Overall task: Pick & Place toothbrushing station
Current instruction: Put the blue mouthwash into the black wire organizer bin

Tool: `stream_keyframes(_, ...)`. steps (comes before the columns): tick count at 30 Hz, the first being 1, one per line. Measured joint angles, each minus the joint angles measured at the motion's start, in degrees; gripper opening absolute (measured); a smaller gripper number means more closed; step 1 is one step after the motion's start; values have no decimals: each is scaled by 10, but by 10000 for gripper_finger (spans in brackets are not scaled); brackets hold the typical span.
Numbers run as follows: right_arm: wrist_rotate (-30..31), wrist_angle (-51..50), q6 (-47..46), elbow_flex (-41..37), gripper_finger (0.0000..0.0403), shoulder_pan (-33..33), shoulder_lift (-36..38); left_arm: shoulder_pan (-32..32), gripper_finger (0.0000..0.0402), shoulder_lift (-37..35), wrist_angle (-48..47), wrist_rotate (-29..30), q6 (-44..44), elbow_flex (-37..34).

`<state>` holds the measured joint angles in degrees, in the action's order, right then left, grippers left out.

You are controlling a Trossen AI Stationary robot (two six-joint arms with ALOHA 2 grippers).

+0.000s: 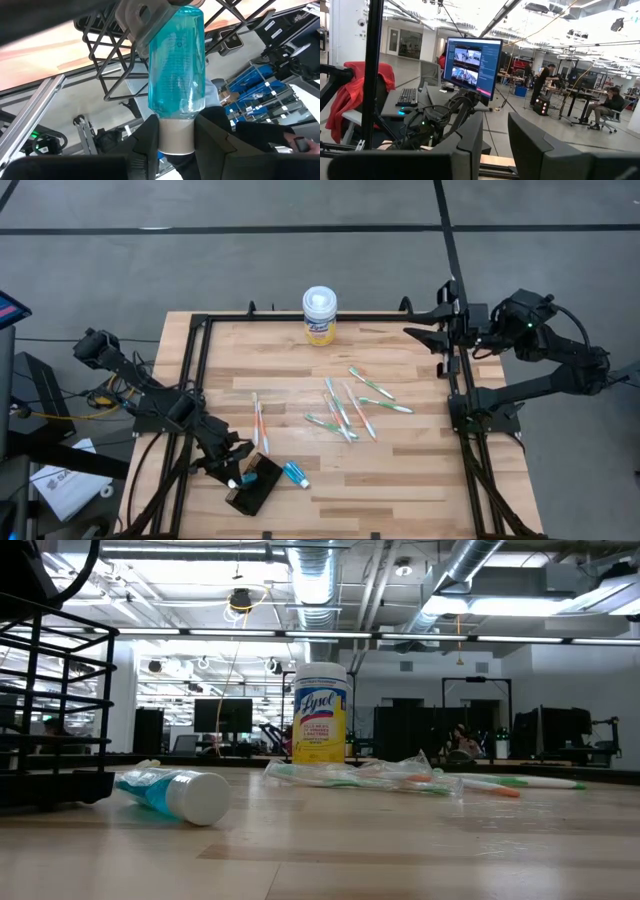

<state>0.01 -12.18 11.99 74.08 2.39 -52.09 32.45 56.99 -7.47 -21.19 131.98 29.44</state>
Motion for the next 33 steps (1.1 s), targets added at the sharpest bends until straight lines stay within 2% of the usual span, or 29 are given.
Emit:
stream_keyframes(5, 1, -9, 0, 0, 83, 0, 5, 3, 84, 0, -10, 14, -5, 7)
stream_keyframes(11, 2, -8, -7, 0, 83, 0, 12, 16, 84, -3, -18, 74, -23, 23)
stream_keyframes(23, 4, 5, -26, 0, 83, 0, 11, 94, 84, -3, -20, 89, -12, 22)
stream_keyframes(33, 5, 55, -37, 0, 83, -1, 10, 96, 84, -5, -26, 109, -19, 14)
